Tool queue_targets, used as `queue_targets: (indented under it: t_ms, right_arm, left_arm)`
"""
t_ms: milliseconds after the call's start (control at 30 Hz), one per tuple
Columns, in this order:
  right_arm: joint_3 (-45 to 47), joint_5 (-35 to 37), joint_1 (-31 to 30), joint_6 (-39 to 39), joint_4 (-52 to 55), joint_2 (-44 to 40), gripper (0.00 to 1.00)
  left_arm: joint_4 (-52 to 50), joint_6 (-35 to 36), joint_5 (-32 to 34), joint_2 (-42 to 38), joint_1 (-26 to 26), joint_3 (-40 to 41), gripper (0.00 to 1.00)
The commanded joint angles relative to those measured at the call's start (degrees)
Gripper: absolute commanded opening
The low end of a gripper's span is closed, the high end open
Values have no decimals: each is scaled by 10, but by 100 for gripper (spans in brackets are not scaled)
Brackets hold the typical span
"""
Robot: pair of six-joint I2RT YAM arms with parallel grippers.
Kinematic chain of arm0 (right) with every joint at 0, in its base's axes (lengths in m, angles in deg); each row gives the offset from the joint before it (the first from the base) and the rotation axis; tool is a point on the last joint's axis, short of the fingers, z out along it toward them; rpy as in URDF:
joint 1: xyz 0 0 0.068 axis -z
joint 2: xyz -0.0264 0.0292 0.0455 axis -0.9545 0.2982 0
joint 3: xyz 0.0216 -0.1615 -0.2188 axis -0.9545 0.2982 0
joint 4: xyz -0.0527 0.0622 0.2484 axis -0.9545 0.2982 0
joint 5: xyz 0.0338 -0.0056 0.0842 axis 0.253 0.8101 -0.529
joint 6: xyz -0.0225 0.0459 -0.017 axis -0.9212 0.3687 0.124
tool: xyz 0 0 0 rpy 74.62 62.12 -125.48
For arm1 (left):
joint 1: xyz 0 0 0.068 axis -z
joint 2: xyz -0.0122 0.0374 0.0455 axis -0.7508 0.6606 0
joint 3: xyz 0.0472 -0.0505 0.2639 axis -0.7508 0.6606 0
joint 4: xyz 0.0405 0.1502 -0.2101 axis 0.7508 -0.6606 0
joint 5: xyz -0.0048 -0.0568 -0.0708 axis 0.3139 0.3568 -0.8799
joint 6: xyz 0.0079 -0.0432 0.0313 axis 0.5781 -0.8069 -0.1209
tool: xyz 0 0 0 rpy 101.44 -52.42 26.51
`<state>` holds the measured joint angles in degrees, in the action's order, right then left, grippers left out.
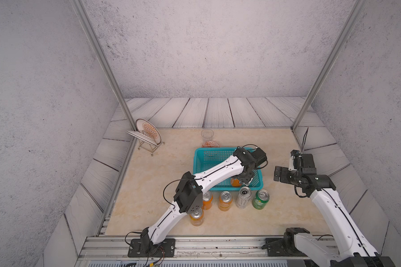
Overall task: Take out the drinks from the basket
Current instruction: Pick up the drink from the basket.
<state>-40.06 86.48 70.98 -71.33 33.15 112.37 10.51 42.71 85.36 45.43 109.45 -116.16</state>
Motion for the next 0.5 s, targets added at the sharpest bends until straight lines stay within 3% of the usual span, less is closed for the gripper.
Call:
queue_targets:
  t_ms: [0,467]
  right_arm:
    - [4,5,3,3,3,-6,99]
    - [4,2,2,2,2,-4,99]
  left_arm:
    - [-11,8,25,-66,-3,3,72]
    - [-16,14,39,-195,-2,42,72]
